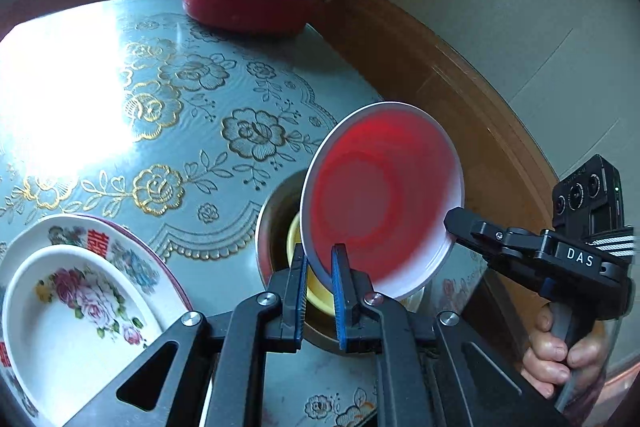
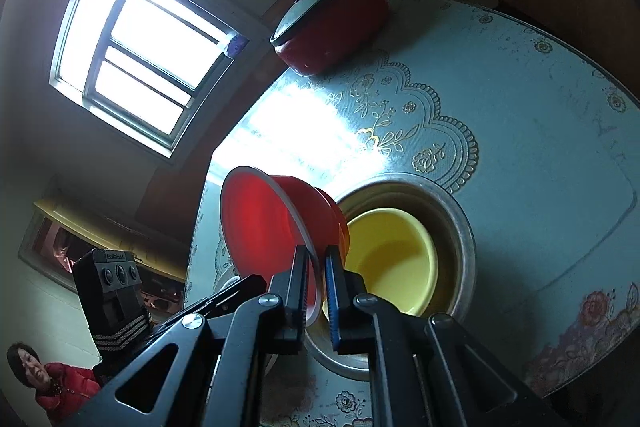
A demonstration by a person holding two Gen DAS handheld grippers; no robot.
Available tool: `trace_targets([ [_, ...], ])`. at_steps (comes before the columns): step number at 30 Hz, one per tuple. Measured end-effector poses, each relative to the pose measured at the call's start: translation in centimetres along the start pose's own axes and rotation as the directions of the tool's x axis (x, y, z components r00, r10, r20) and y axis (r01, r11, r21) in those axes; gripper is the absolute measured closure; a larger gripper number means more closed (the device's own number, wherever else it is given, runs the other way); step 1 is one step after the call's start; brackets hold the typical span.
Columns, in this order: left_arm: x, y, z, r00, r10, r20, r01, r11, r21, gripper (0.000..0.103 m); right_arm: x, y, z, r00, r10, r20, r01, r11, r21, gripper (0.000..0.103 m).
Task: Organize plates and bowls
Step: 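Lift the red plastic bowl with the left tool over the steel bowl, then lower the red bowl into the yellow bowl and open the left tool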
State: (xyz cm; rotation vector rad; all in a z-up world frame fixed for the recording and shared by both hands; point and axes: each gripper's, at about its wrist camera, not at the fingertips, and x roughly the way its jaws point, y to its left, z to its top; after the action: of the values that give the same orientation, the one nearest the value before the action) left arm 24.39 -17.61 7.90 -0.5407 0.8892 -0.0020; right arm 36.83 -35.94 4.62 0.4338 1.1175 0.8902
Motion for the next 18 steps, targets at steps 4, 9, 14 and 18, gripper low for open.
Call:
trace_targets([
  [4,1.0,-0.2,-0.7,0.999,-0.021,-0.047,0.021,1.0,-0.019,0.092,-0.1,-1.3,-0.4,1.0,-0.012,-0.011,0.012,0.999,0.035,0.094],
  [9,1.4,-0.1,-1.2,0.994,-0.061,-0.089,0.057,0.997,-0.046,0.092,-0.8,-1.6,-1.2,1.0,-0.015,-0.02,0.016,0.999,0.038,0.094],
  [14,2.0,-0.2,-1.6,0.993,-0.043,-0.112,0.039,0.998,-0.041,0.092,-0.3,-2.2,-1.5,0.999,-0.023,-0.042,0.025,0.999,0.048,0.094],
  [18,3.0,0.1,-1.6,0.991,-0.028,-0.135,0.023,0.999,-0.041,0.092,0.6,-3.4,-1.7,0.997,-0.032,-0.064,0.037,0.996,0.082,0.094],
])
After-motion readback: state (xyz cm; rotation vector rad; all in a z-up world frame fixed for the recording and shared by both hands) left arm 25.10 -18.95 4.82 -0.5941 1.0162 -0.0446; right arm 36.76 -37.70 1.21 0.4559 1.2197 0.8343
